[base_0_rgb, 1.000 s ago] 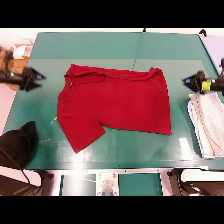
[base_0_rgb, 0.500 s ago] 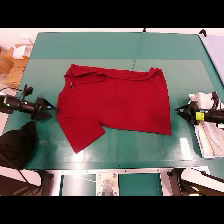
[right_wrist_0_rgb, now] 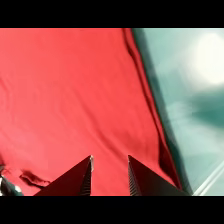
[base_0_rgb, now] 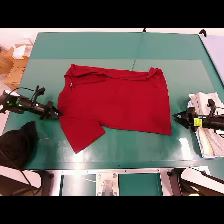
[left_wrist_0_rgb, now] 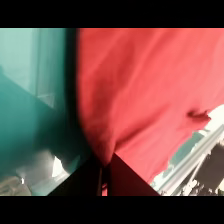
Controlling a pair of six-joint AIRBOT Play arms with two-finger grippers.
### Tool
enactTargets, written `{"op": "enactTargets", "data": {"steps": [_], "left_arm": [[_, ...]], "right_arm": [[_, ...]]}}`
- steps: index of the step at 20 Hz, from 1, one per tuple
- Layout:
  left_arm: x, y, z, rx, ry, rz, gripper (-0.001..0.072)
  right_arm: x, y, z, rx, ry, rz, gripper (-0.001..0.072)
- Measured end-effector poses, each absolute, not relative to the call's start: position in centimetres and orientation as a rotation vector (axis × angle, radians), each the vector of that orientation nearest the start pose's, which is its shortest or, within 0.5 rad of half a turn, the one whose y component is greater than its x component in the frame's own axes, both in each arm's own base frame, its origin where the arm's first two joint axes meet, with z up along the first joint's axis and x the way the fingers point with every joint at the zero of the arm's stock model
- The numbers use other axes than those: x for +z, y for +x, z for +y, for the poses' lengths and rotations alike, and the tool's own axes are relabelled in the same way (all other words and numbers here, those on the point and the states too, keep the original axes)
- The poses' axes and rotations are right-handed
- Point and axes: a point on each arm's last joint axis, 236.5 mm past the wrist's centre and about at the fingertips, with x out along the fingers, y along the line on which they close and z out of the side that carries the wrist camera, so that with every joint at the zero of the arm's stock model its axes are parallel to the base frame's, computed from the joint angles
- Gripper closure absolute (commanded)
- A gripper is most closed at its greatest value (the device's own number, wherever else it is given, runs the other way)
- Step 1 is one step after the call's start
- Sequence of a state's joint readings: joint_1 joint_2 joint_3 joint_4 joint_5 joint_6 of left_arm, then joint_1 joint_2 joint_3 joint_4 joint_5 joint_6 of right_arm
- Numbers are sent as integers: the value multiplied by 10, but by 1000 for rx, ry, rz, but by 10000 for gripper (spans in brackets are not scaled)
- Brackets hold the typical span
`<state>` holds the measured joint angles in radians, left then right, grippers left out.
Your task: Fold the shirts.
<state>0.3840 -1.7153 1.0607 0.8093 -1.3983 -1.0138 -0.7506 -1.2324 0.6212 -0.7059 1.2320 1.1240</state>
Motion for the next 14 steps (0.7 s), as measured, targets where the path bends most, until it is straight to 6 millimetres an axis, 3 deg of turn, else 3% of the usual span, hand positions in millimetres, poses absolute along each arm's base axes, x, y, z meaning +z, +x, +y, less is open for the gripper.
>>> {"op": "enactTargets", "data": {"steps": [2, 5, 8, 10, 14], "left_arm": [[-101, 333, -35, -544, -767, 1565, 673], [-100, 331, -34, -550, -763, 1574, 673], [-99, 330, -34, -555, -763, 1578, 673], [-99, 330, -34, -555, -765, 1577, 673], [-98, 330, -34, -557, -768, 1578, 673]], "right_arm": [[-67, 266, -43, 8, 1110, 1240, 213], [-79, 239, -47, -97, 1104, 1299, 206], [-96, 226, -29, -121, 1128, 1339, 225], [-103, 230, -13, -105, 1149, 1333, 228], [-113, 250, 0, -91, 1146, 1273, 260]]}}
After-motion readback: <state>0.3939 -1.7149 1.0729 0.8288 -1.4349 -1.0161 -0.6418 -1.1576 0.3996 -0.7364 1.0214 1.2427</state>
